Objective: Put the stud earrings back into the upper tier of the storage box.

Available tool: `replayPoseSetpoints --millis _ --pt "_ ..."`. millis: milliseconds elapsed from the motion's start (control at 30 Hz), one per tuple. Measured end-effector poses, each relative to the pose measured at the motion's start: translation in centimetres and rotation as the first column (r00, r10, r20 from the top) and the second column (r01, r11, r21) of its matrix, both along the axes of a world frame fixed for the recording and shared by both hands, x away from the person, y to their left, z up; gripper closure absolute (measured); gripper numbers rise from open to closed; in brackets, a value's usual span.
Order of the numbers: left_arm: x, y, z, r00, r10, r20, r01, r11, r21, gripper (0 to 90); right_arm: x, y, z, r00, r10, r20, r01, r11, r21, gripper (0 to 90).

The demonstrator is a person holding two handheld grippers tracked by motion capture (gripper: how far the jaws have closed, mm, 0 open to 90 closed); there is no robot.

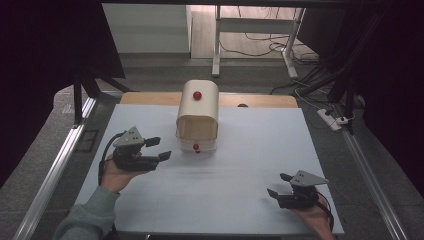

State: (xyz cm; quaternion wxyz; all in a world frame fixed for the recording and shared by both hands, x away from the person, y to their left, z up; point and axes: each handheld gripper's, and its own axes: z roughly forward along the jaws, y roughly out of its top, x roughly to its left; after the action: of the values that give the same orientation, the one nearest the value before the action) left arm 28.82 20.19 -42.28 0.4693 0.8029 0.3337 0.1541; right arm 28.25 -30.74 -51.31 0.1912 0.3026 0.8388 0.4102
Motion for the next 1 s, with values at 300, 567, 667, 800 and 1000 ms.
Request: replayPoseSetpoints --millis 300,567,667,800,1000 --pt "-1.8 1.1 -2.4 0.9994 0.026 -0.024 -0.025 0.9989 0.040 33.1 0.0 0.0 0.0 1.0000 0.003 0.004 -0.003 1.0000 0.005 24.7" --pt "-3.4 1.5 -4.3 0.9992 0.036 -0.020 -0.033 0.9910 0.130 31.2 0.0 0.0 0.0 1.0000 0.005 0.003 -0.005 1.0000 0.004 24.6" --pt "-3.8 1.6 -5.0 0.9991 0.038 -0.020 -0.035 0.9905 0.133 30.9 0.0 0.0 0.0 1.0000 0.006 0.002 -0.006 1.0000 -0.005 24.6" --pt "-4.2 2.1 -6.5 0.9971 0.061 -0.045 -0.055 0.9919 0.114 30.6 -0.1 0.0 0.0 1.0000 0.000 0.005 0.000 1.0000 -0.004 24.6" --pt "-4.8 3.3 -8.0 0.9941 0.099 -0.044 -0.095 0.9912 0.093 31.2 0.0 0.0 -0.1 1.0000 0.008 0.002 -0.008 1.0000 0.000 24.5"
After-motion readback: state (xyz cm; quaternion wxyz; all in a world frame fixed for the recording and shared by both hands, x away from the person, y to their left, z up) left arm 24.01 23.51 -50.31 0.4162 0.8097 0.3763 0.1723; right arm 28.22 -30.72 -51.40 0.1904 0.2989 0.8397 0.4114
